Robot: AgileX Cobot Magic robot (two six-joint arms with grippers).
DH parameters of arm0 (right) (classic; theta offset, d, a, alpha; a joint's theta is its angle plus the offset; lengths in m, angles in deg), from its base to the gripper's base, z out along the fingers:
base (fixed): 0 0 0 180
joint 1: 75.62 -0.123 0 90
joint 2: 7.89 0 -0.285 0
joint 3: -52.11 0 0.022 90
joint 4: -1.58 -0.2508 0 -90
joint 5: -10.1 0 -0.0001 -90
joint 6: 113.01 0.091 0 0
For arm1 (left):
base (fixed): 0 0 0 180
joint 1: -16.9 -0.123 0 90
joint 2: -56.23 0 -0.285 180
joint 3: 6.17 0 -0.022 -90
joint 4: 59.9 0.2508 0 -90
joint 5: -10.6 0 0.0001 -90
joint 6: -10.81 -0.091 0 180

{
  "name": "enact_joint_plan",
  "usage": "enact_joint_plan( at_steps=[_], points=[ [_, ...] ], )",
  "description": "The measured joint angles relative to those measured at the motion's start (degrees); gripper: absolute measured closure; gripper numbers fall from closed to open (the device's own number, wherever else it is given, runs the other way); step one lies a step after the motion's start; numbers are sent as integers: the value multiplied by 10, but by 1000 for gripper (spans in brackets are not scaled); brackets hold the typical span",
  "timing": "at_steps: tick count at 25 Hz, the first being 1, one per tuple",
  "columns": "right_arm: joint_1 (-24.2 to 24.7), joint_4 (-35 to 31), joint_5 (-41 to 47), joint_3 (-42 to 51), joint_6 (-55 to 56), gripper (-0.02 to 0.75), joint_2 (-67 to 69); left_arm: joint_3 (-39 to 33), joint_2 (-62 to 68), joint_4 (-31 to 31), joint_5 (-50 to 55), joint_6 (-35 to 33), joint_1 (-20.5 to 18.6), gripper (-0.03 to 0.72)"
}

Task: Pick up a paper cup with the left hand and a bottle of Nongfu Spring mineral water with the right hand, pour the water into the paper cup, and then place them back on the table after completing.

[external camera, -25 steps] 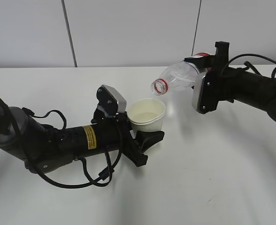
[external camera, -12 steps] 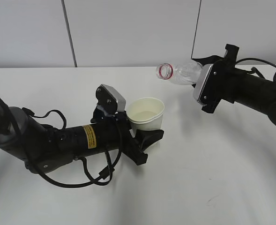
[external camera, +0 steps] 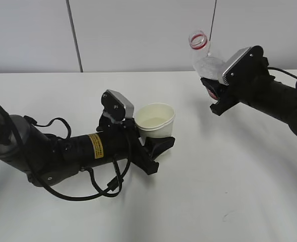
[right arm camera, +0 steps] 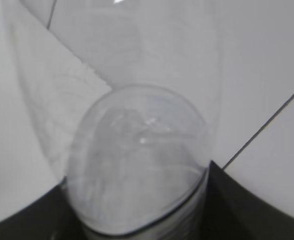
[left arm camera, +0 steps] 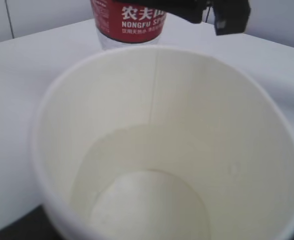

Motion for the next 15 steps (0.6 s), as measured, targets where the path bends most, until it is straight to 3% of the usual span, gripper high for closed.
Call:
enact_joint_plan(
  at_steps=[9, 15],
  points=[
    [0, -1, 0, 0, 236, 364, 0, 0, 0, -37, 10, 0, -9, 294],
    [0, 3, 0, 0, 283, 364, 0, 0, 0, -49, 11, 0, -44, 294]
  ],
)
